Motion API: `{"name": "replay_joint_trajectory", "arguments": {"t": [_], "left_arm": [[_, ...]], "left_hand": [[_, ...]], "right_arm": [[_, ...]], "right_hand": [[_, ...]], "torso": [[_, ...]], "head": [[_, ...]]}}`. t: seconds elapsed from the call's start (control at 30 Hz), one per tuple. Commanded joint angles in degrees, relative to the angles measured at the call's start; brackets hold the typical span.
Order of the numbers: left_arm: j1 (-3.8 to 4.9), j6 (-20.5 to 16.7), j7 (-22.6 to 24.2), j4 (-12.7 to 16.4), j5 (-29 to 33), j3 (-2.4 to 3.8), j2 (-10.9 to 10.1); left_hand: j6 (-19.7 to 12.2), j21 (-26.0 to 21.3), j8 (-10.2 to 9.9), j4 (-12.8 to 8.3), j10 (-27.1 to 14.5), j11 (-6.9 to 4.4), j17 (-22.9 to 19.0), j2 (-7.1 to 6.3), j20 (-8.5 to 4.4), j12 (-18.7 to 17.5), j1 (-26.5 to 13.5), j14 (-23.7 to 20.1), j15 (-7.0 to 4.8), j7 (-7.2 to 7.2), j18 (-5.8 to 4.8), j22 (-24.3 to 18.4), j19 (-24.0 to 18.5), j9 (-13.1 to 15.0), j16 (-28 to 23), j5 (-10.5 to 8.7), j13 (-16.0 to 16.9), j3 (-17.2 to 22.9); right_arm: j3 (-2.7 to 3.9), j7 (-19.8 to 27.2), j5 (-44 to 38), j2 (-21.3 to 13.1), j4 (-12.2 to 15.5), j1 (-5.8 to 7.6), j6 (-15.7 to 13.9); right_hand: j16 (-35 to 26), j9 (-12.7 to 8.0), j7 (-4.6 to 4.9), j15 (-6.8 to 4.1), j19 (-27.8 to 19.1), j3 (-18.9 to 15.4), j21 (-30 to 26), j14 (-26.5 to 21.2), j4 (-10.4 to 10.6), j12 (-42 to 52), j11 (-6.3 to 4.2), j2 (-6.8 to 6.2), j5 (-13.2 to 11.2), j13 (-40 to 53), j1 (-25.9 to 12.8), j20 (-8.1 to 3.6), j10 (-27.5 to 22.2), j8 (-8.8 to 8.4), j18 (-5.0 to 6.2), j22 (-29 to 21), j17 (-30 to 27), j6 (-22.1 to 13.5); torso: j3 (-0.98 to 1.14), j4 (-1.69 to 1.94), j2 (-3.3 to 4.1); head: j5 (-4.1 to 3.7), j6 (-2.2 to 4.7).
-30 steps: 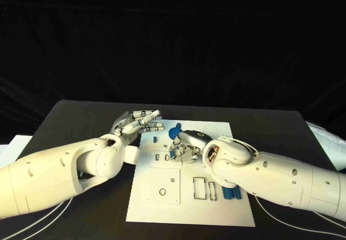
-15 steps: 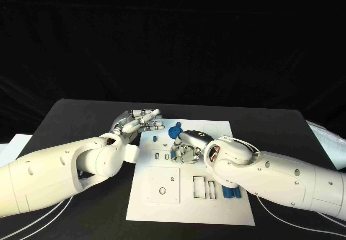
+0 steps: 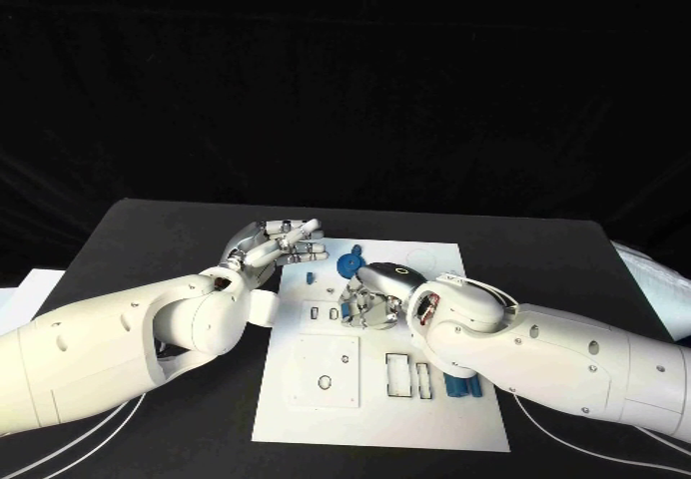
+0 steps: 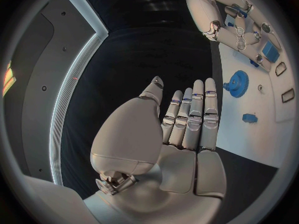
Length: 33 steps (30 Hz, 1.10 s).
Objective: Assemble the parts on the task board
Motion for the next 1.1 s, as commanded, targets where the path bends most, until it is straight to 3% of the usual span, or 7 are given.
{"name": "replay_joint_trajectory", "arguments": {"t": [0.03,0.53,0.73,0.8,0.9,0.97,1.1], "left_arm": [[0.03,0.8,0.3,0.06,0.1,0.04,0.13],[0.03,1.04,-0.76,-0.34,-0.92,0.04,0.22],[0.04,-3.92,-8.09,-0.65,-8.62,0.04,-0.21],[0.07,-4.31,-11.82,-0.51,-11.87,0.04,-0.48],[0.32,-2.64,-19.9,-0.1,-17.67,0.06,-0.96],[0.85,0.36,-26.75,0.16,-22.31,0.07,-1.17],[2.52,8.99,-40.45,0.53,-33.7,0.07,-0.98]], "left_hand": [[-0.1,-0.34,-0.32,-0.4,-0.1,0.29,0.07,0.57,0.06,-0.4,-0.08,-0.22,0.11,0.61,-0.01,-0.07,-0.04,-0.06,-0.38,-0.18,-0.02,-0.06],[1.22,0.23,0.05,-1.14,2.21,-0.63,1.33,1.28,-0.74,0.26,-0.38,3.19,-1.0,-0.22,0.27,0.23,2.71,0.03,0.55,-0.13,0.2,-0.48],[6.67,9.95,1.77,-0.61,14.14,-6.06,10.71,1.14,-7.64,4.01,-1.16,23.18,-7.93,-5.25,0.39,5.01,19.72,0.49,14.08,-0.11,2.06,-0.34],[8.92,13.34,2.28,-0.2,18.59,-8.59,31.71,1.08,-9.33,5.44,-1.23,23.71,-9.14,-6.2,0.22,7.1,23.21,0.83,37.62,-0.05,3.26,0.2],[9.86,21.47,2.11,0.6,22.27,-9.11,55.67,-0.48,-10.54,9.0,-2.84,24.71,-10.35,-7.4,-0.78,14.66,25.51,1.23,61.72,-0.02,6.78,-0.58],[10.02,30.6,2.37,2.34,23.08,-9.38,64.68,-0.57,-10.82,12.66,-5.61,25.03,-10.38,-7.52,-2.11,24.7,25.85,1.76,69.69,-0.04,10.36,-1.63],[10.42,39.92,4.57,5.85,21.91,-9.91,71.66,-0.6,-11.39,23.27,-9.85,25.17,-10.77,-8.33,-3.13,34.77,25.13,3.34,75.56,0.63,20.21,-4.38]], "right_arm": [[-0.3,-1.23,-0.77,-0.04,-0.15,-0.36,-0.43],[-0.23,2.77,0.3,-2.27,3.58,-0.72,-12.98],[0.48,11.46,7.21,-5.97,7.79,0.02,-16.18],[0.63,14.35,11.38,-7.59,8.93,0.8,-15.53],[0.75,17.11,18.38,-10.32,10.19,2.34,-13.97],[0.79,18.11,23.22,-12.11,10.54,3.53,-13.42],[0.84,19.0,31.06,-15.36,10.57,5.41,-13.07]], "right_hand": [[-0.4,-0.01,0.03,0.49,-0.2,-0.54,-0.29,2.7,0.11,-0.54,0.17,-0.5,-0.05,-0.31,-0.1,0.21,-0.35,-0.3,0.52,-0.13,-0.07,-0.63],[-1.94,0.06,0.64,1.08,-1.64,-4.43,-1.66,2.2,1.25,-1.59,0.83,-1.92,0.85,-2.13,-0.58,0.83,-2.38,-0.44,0.99,-2.51,-1.9,-3.44],[-1.46,0.13,0.68,1.1,-1.01,-5.68,-1.32,2.52,1.57,2.99,0.85,-1.42,0.93,1.15,0.17,0.88,-0.46,-0.27,0.82,-1.68,-1.12,-3.89],[-1.47,0.15,0.69,1.1,-1.01,-5.8,-1.34,2.54,1.55,3.71,0.85,-0.92,0.87,1.64,0.68,0.89,-0.35,-0.19,0.83,-1.71,-1.11,-3.95],[-1.54,0.18,0.69,1.1,-1.17,-5.8,-1.47,2.52,1.38,3.88,0.84,-0.22,0.99,1.65,1.52,0.9,-0.69,-0.08,0.87,-1.93,-1.16,-3.93],[-1.56,0.23,0.66,1.08,-1.26,-5.64,-1.55,2.52,1.22,4.12,0.8,0.39,1.17,1.76,2.17,0.89,-0.79,0.08,0.91,-2.08,-1.16,-3.74],[-1.43,0.29,0.6,1.01,-1.16,-5.45,-1.51,2.6,1.01,5.01,0.71,1.12,1.45,2.33,2.92,0.85,-0.49,0.29,0.89,-1.95,-0.94,-3.43]], "torso": [[-0.02,0.02,0.05],[0.09,-0.03,-0.04],[0.36,-0.11,-0.33],[0.48,-0.11,-0.5],[0.64,-0.11,-0.85],[0.72,-0.18,-1.08],[0.88,-0.3,-1.48]], "head": [[-0.03,0.01],[0.03,0.13],[0.08,0.27],[0.16,0.09],[0.14,-0.05],[0.23,-0.13],[0.34,-0.22]]}}
